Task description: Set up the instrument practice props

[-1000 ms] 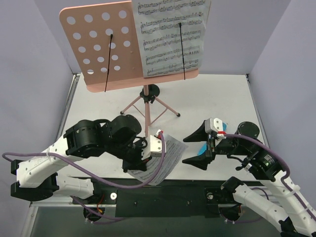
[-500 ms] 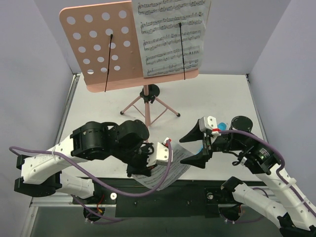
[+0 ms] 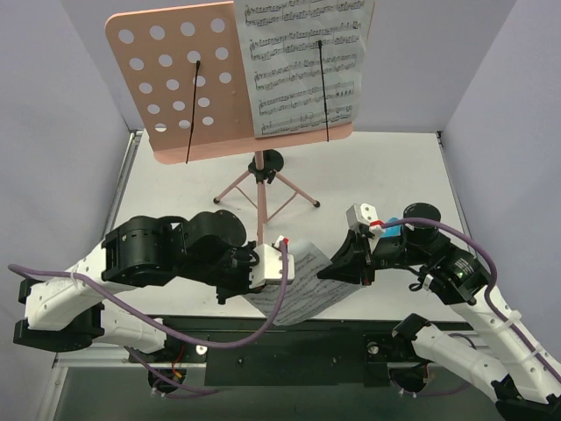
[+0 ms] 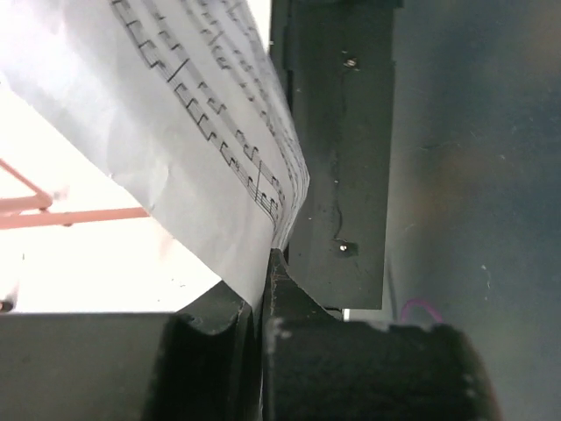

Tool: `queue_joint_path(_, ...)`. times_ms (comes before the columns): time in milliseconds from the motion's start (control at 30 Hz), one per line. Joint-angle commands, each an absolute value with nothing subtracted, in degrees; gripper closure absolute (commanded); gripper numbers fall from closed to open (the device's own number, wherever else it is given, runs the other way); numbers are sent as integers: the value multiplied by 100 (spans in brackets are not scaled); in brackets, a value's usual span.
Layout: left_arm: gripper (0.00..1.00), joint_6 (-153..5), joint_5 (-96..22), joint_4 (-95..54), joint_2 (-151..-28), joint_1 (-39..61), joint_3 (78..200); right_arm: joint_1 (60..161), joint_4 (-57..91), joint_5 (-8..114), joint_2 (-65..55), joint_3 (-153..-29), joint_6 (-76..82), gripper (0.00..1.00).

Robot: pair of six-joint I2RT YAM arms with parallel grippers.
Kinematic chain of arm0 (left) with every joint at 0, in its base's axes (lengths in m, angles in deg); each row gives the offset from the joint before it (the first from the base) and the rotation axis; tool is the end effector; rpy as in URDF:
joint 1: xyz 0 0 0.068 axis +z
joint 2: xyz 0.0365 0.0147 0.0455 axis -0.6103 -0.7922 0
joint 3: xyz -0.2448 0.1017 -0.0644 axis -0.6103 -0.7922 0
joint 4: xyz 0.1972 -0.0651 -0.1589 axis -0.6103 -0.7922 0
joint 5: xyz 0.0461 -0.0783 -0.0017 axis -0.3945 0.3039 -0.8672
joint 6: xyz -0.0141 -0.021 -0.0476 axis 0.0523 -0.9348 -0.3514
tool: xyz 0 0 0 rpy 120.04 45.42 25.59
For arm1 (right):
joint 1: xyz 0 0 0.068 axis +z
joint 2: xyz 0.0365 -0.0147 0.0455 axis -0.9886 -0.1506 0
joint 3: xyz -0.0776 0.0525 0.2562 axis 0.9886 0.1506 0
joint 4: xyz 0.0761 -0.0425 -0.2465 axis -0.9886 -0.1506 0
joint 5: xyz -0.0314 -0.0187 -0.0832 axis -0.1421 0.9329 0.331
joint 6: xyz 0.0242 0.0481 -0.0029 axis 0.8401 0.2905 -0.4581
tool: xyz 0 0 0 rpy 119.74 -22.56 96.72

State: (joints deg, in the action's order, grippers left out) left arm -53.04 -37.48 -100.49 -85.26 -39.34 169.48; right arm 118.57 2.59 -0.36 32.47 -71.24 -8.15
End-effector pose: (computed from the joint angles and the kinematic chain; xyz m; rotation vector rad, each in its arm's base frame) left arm 0.0378 -0.1844 0.4635 1.7530 1.7654 -0.6936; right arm 0.0977 0.1136 0.4011 -1.3517 1.1269 1.2828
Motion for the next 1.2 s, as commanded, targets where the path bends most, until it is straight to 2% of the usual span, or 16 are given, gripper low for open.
queue_joint_path(0,88,-5197,-4459,-10247,-8268,-3956,17195,11895,446,198,3423,-7240,-231,100)
queue_joint_path(67,69,-5188,-4774,-10168,-8206,-3947,17099,11895,603,233,3563,-7153,-116,100)
queue_joint_path(100,54,-5232,-4924,-10090,-8189,-3947,17063,11895,708,294,3659,-7091,7,100)
queue_joint_path(167,36,-5293,-5091,-9923,-8101,-3947,16931,11895,911,426,3818,-7012,165,100)
queue_joint_path(233,31,-5320,-5118,-9704,-7961,-3947,16747,11895,1060,611,3941,-6968,271,100)
queue_joint_path(333,18,-5408,-5259,-9281,-7549,-3947,16483,11895,1262,892,4064,-6959,456,100)
queue_joint_path(467,14,-5654,-5829,-8350,-6680,-3947,15965,11895,1395,1269,4161,-7003,518,100)
queue_joint_path(633,14,-6181,-6690,-7024,-5309,-3947,15131,11895,1413,1824,4284,-7143,386,100)
queue_joint_path(833,16,-6498,-7482,-5977,-4314,-3947,14340,11895,1579,2158,4241,-7310,131,100)
queue_joint_path(933,17,-6349,-7658,-5686,-4312,-3947,14198,11895,1562,2132,4127,-7494,70,100)
queue_joint_path(1167,19,-5611,-8405,-5493,-5322,-3947,14733,11895,1685,2132,3679,-8030,105,100)
